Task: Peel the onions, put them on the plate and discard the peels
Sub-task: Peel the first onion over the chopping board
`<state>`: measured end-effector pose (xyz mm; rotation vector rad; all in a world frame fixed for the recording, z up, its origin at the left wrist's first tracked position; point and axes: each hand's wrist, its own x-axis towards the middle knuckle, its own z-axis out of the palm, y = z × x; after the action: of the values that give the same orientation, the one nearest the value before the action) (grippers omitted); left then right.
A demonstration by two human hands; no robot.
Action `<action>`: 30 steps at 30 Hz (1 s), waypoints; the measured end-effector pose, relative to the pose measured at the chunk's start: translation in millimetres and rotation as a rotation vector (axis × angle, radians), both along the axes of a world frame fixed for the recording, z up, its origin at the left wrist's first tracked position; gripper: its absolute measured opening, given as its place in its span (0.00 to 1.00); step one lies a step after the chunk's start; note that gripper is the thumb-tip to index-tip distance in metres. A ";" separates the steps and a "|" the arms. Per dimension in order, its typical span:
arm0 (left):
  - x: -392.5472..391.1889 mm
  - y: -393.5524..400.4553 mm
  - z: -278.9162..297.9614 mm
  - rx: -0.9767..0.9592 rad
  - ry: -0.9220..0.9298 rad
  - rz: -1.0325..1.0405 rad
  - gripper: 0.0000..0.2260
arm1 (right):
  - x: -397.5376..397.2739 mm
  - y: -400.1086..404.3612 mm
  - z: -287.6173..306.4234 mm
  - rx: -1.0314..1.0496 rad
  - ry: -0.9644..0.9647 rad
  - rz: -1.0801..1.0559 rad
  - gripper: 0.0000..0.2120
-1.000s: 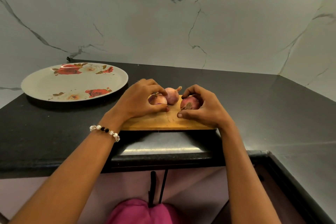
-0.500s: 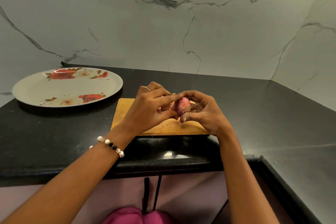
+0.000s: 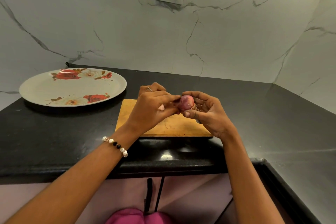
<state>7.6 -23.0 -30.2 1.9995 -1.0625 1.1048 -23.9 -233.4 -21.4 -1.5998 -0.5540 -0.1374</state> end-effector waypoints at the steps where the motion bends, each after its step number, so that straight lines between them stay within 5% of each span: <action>1: -0.2 0.3 1.5 -0.033 0.014 -0.006 0.16 | 0.0 0.4 -0.1 0.018 0.002 -0.002 0.24; 8: 1.7 0.6 3.0 -0.099 0.092 -0.017 0.16 | 2.2 2.1 -1.5 0.065 0.033 0.013 0.23; 30: -4.1 0.3 3.0 0.135 -0.069 0.245 0.13 | 0.6 2.9 -3.0 -0.075 -0.101 -0.018 0.28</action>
<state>3.5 -22.7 -27.2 2.2600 -0.9668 1.2654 -23.3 -230.4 -24.4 -1.6778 -0.6290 -0.2144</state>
